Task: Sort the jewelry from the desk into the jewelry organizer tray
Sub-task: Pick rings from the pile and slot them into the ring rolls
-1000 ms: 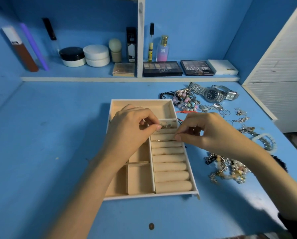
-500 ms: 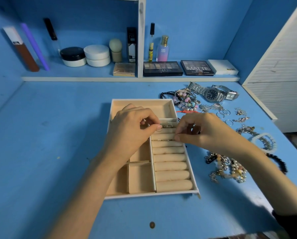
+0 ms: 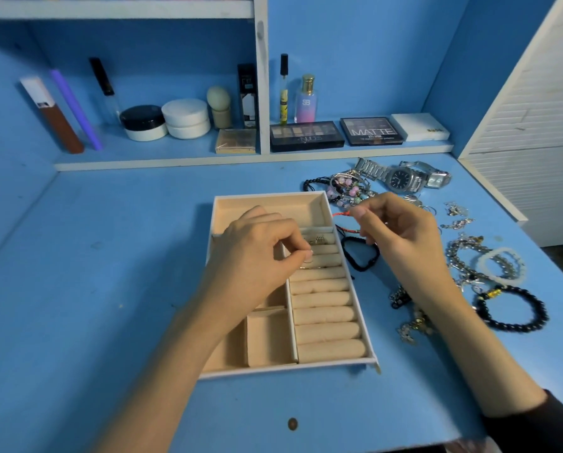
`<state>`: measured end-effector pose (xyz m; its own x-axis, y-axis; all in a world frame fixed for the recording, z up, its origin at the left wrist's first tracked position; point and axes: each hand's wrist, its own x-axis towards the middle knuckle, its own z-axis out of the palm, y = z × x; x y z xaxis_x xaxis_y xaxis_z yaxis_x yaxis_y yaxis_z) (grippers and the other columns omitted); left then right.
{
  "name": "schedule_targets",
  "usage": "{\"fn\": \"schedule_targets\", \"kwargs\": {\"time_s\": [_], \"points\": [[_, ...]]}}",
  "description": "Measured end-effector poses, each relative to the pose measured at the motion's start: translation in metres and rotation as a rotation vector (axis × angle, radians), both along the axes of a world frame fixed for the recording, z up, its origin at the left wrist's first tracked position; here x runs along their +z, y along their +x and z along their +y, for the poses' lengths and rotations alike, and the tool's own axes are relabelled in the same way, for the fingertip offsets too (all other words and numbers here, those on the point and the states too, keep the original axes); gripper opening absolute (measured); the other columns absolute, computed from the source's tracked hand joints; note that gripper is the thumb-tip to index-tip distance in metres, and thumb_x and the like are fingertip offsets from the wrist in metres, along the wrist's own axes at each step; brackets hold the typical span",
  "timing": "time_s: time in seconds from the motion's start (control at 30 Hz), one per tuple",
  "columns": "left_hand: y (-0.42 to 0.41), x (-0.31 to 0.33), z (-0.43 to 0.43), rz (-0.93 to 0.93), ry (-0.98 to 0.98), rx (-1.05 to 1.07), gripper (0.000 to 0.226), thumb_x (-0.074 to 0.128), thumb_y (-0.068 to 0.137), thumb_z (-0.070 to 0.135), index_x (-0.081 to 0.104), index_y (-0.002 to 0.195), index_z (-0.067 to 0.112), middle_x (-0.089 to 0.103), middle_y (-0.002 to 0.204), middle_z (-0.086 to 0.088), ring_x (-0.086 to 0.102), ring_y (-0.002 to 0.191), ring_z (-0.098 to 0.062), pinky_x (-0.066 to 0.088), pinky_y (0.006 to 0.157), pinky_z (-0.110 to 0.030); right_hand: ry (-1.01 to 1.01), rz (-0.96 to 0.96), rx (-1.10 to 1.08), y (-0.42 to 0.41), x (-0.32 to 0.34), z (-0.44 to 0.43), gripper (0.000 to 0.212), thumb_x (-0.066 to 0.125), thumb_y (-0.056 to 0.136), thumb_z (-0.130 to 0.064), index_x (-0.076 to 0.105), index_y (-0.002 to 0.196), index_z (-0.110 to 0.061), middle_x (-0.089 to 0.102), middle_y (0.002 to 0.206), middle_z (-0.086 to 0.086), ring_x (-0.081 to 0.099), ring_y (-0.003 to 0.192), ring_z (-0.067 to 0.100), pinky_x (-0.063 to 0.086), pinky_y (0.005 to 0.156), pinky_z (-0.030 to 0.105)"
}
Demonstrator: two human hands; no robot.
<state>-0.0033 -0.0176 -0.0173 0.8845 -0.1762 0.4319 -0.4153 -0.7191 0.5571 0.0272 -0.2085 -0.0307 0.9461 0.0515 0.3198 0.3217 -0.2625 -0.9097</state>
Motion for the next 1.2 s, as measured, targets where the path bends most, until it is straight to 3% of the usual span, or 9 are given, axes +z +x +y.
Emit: {"fn": "schedule_targets", "kwargs": {"time_s": [0.27, 0.37, 0.5, 0.6, 0.7, 0.9, 1.2], "points": [[-0.012, -0.003, 0.002, 0.002, 0.127, -0.078, 0.015, 0.075, 0.072, 0.016, 0.063, 0.064, 0.02, 0.053, 0.064, 0.017, 0.047, 0.072, -0.009, 0.048, 0.058, -0.034, -0.023, -0.037, -0.005, -0.002, 0.001, -0.001, 0.014, 0.059, 0.09, -0.022, 0.063, 0.079, -0.014, 0.055, 0.071, 0.026, 0.048, 0.063, 0.035, 0.04, 0.058, 0.045], [-0.014, -0.003, 0.003, -0.03, 0.162, -0.1, 0.014, 0.076, 0.071, 0.013, 0.065, 0.065, 0.02, 0.047, 0.063, 0.022, 0.046, 0.07, -0.008, 0.048, 0.056, -0.033, -0.036, -0.046, -0.006, -0.001, 0.0, -0.001, 0.013, 0.059, 0.09, -0.022, 0.063, 0.079, -0.015, 0.056, 0.07, 0.024, 0.048, 0.063, 0.036, 0.04, 0.058, 0.046], [-0.015, -0.001, 0.007, -0.003, 0.202, -0.143, 0.003, 0.074, 0.075, 0.02, 0.073, 0.076, 0.023, 0.056, 0.067, 0.02, 0.045, 0.072, -0.005, 0.048, 0.061, -0.03, -0.042, -0.054, -0.002, 0.0, -0.001, -0.001, 0.014, 0.059, 0.09, -0.022, 0.063, 0.079, -0.015, 0.055, 0.069, 0.025, 0.048, 0.062, 0.036, 0.04, 0.058, 0.048], [-0.017, -0.001, 0.01, 0.011, 0.219, -0.16, 0.009, 0.071, 0.079, 0.023, 0.074, 0.087, 0.025, 0.065, 0.074, 0.018, 0.046, 0.074, -0.003, 0.05, 0.063, -0.029, -0.038, -0.055, 0.002, 0.0, -0.001, -0.001, 0.014, 0.059, 0.09, -0.022, 0.063, 0.08, -0.013, 0.055, 0.069, 0.026, 0.047, 0.061, 0.036, 0.04, 0.058, 0.049], [-0.019, 0.0, 0.01, 0.032, 0.169, -0.122, 0.016, 0.072, 0.077, 0.021, 0.073, 0.092, 0.028, 0.063, 0.074, 0.018, 0.05, 0.072, -0.003, 0.053, 0.064, -0.031, -0.034, -0.056, 0.006, 0.0, -0.002, -0.001, 0.015, 0.059, 0.091, -0.022, 0.064, 0.081, -0.012, 0.056, 0.07, 0.024, 0.048, 0.062, 0.036, 0.041, 0.06, 0.05], [-0.019, 0.001, 0.01, -0.01, 0.244, -0.138, 0.009, 0.072, 0.077, 0.017, 0.074, 0.082, 0.023, 0.066, 0.072, 0.016, 0.046, 0.073, -0.005, 0.051, 0.059, -0.032, -0.007, -0.058, 0.008, 0.0, -0.002, -0.001, 0.015, 0.058, 0.09, -0.023, 0.063, 0.081, -0.012, 0.056, 0.068, 0.023, 0.048, 0.062, 0.036, 0.041, 0.059, 0.049], [-0.023, 0.002, 0.008, -0.015, 0.3, -0.089, 0.025, 0.053, 0.072, 0.016, 0.075, 0.079, 0.024, 0.065, 0.075, 0.015, 0.043, 0.077, -0.002, 0.046, 0.059, -0.023, -0.007, -0.063, 0.008, 0.0, -0.001, -0.002, 0.015, 0.058, 0.09, -0.025, 0.063, 0.08, -0.014, 0.055, 0.066, 0.019, 0.047, 0.061, 0.036, 0.039, 0.055, 0.046]]}}
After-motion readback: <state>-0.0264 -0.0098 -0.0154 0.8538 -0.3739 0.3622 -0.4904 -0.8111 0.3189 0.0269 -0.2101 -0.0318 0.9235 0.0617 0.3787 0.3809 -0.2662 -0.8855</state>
